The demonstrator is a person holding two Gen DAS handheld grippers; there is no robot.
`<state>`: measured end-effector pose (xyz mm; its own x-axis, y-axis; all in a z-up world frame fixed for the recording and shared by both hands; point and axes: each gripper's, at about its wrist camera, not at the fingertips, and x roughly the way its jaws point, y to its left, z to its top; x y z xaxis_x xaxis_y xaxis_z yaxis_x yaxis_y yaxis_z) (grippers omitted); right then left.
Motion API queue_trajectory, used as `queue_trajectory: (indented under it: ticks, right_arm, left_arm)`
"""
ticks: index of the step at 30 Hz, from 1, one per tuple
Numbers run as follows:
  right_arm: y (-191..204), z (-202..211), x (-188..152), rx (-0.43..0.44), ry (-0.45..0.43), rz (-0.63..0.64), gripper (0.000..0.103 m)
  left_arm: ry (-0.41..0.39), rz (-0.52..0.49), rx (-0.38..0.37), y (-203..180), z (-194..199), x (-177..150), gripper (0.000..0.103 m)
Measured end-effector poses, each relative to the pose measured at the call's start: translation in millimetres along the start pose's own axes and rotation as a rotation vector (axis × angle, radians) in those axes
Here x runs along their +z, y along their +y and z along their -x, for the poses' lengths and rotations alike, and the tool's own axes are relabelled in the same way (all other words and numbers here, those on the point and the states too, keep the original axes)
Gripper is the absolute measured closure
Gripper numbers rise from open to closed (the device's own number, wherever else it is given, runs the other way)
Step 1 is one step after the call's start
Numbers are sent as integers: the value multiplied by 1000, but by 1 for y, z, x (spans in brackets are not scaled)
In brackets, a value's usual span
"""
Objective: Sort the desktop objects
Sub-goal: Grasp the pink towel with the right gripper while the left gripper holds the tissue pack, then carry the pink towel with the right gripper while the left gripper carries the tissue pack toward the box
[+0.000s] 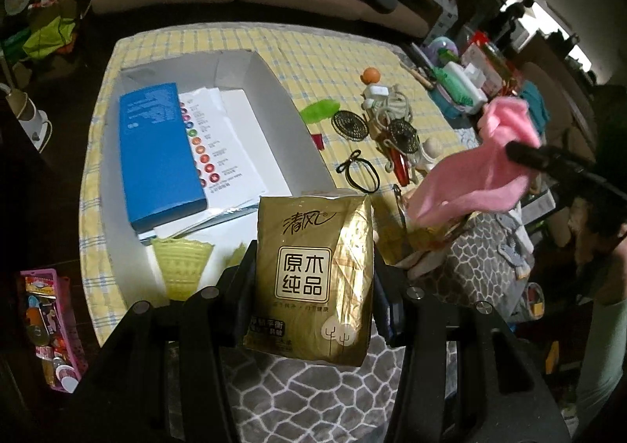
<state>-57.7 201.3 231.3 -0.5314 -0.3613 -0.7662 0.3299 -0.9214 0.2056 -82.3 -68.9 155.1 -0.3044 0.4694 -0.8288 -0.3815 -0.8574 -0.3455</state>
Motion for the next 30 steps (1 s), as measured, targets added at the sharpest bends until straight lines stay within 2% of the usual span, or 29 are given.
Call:
queue_trajectory:
  ticks: [8,19,23,27,30]
  right_arm:
    - [64,32,59,31,-79,104,91]
    - [124,14,102,72,-116,169,91]
    - [132,-5,97,59,-94,194,91]
    - [132,-55,77,36,-23,202,91]
    - [133,-93,61,-32,32,243,91]
  left_arm:
    - [-35,10,19,15,29,2,57]
    - [-36,80,41,58,38,1,57]
    - [-23,102,38,72,29,-2,57]
    - [-4,117,36,80,17,-5,57]
    - [10,124,34,83,8,-6,57]
